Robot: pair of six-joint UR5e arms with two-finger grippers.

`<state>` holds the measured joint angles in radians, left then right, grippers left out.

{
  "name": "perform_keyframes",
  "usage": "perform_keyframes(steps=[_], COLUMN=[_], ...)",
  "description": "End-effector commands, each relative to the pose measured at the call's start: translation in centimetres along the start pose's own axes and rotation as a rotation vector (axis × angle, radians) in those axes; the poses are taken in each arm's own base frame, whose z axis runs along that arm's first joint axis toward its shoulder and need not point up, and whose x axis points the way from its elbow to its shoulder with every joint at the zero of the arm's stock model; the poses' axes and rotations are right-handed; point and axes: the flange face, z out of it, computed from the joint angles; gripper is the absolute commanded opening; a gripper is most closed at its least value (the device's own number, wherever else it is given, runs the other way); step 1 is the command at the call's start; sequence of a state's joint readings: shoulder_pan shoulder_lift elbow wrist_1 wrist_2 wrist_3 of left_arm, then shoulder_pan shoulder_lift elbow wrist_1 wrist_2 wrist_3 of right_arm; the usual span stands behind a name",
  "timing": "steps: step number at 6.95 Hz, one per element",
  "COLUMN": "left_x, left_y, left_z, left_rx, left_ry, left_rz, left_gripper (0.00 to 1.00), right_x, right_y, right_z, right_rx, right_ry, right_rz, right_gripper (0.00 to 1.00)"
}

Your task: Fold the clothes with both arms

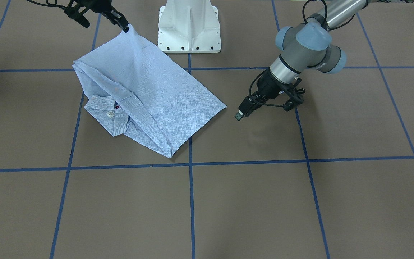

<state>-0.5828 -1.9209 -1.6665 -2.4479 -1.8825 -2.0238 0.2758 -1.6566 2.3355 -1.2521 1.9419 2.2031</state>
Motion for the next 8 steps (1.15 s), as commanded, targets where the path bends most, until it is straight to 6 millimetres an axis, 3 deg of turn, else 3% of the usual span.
perform_keyframes(steps=[1,2,3,4,5,8], left_x=[-1.8,-2.6,-3.0,-3.1,-3.2,-3.1], left_y=[4.6,7.5,9.5,9.7,10.0,9.9], left_z=[2.8,4.7,6.0,6.2,6.2,6.5], left_rx=[-0.036,-0.027,-0.033,-0.034,-0.039,0.007], left_ry=[-0.066,-0.112,-0.136,-0.139,-0.140,-0.117], left_rz=[-0.098,-0.111,-0.103,-0.102,-0.102,-0.099], left_gripper=[0.62,0.62,0.62,0.62,0.61,0.37], right_x=[-9.4,-13.0,-14.1,-14.1,-14.1,-14.5], right_y=[-8.8,-11.7,-13.7,-14.2,-15.4,-15.8], right_z=[-2.0,-2.7,-3.6,-3.5,-2.0,-1.6], right_rx=[0.152,0.208,0.243,0.257,0.266,0.273], right_ry=[-0.171,-0.210,-0.223,-0.219,-0.195,-0.190], right_rz=[-0.049,-0.069,-0.073,-0.082,-0.068,-0.059], right_gripper=[1.00,1.00,1.00,1.00,1.00,1.00])
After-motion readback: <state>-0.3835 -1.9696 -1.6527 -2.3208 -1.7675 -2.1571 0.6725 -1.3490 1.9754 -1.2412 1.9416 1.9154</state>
